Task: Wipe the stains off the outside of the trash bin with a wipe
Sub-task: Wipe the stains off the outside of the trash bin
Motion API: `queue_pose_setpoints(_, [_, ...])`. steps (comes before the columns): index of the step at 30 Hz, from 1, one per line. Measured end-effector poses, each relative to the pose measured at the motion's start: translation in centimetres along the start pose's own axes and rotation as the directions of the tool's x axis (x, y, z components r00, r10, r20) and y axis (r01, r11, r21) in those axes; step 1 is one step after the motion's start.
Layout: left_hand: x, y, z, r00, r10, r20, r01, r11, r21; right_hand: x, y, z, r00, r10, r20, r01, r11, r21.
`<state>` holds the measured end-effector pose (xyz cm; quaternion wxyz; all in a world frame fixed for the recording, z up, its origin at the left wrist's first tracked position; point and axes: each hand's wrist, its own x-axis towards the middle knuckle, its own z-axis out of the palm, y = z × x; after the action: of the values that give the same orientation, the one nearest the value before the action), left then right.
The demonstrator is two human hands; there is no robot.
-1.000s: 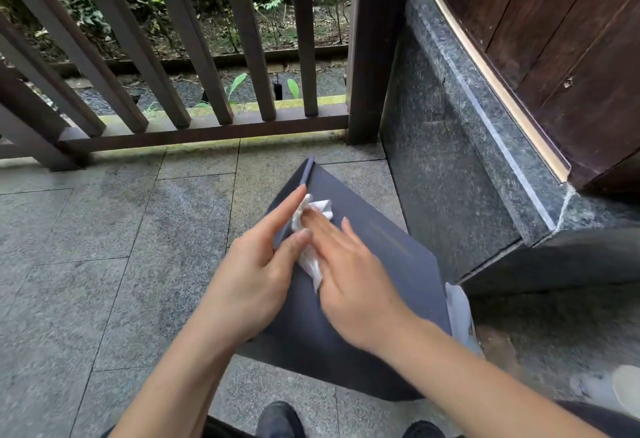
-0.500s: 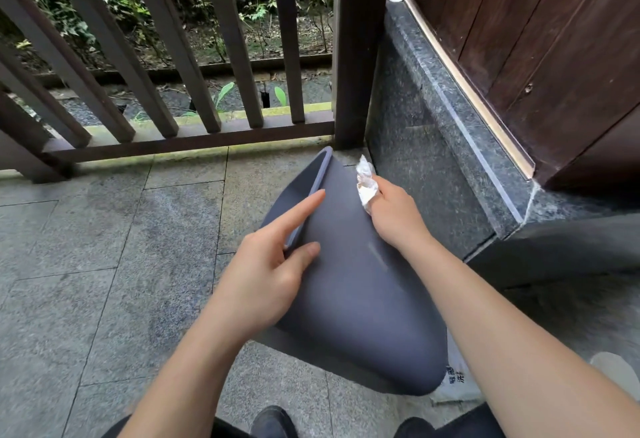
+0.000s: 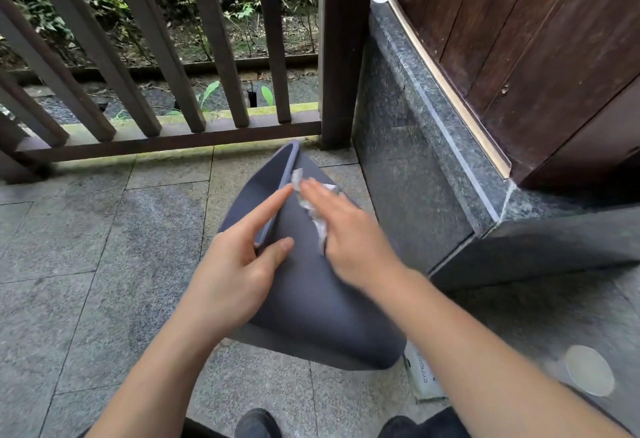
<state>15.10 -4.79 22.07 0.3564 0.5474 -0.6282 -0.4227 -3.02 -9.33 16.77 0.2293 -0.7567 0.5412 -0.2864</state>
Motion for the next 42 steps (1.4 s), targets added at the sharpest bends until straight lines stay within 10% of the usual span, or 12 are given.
queue_pose_setpoints(4, [-0.7,0.1,-0.3,0.999,-0.032,-0.025,0.029,0.993,-0.113,-1.3,-0.4,1.6,0.999,-0.038,-0.013,0.037,0.998,-0.051])
queue_pose_setpoints(15, [-2.2,0.1,-0.1,0.992,-0.064,-0.104,0.041,0.977,-0.209,-3.7,8.4,-1.2,0.754,0.651,0.086,-0.641,0.758,-0.119])
queue_pose_setpoints(19, [-2.2,0.0,-0.2,0.983,-0.056,-0.175,0.027,0.986,-0.166,-3.5,6.7,-1.7,0.82,0.572,0.04,-0.565,0.818,-0.111])
queue_pose_setpoints(23, [-1.8,1.0,0.5,0.984,-0.054,-0.167,0.021,0.981,-0.194,-3.4,0.1,-1.0,0.983,0.148,0.11,-0.145,0.989,-0.037])
queue_pose_setpoints(28, [-1.9,1.2,0.9,0.972,-0.02,-0.235,-0.007,0.994,-0.11,-5.8,-4.2,-0.4,0.972,-0.186,0.145,0.187,0.982,0.007])
queue_pose_setpoints(33, [-1.8,1.3,1.3,0.939,-0.042,-0.341,-0.013,0.988,-0.157,-4.4,1.1,-2.4,0.972,0.188,0.143,-0.171,0.978,-0.123])
queue_pose_setpoints(37, [-2.0,1.7,1.3,0.943,-0.022,-0.332,-0.016,0.994,-0.112,-3.6,4.7,-3.7,0.805,0.555,0.211,-0.513,0.829,-0.224])
queue_pose_setpoints(42, [-1.5,0.8,1.0,0.935,-0.054,-0.35,0.017,0.994,-0.109,-4.0,-0.3,-2.2,0.925,0.343,0.162,-0.312,0.931,-0.189])
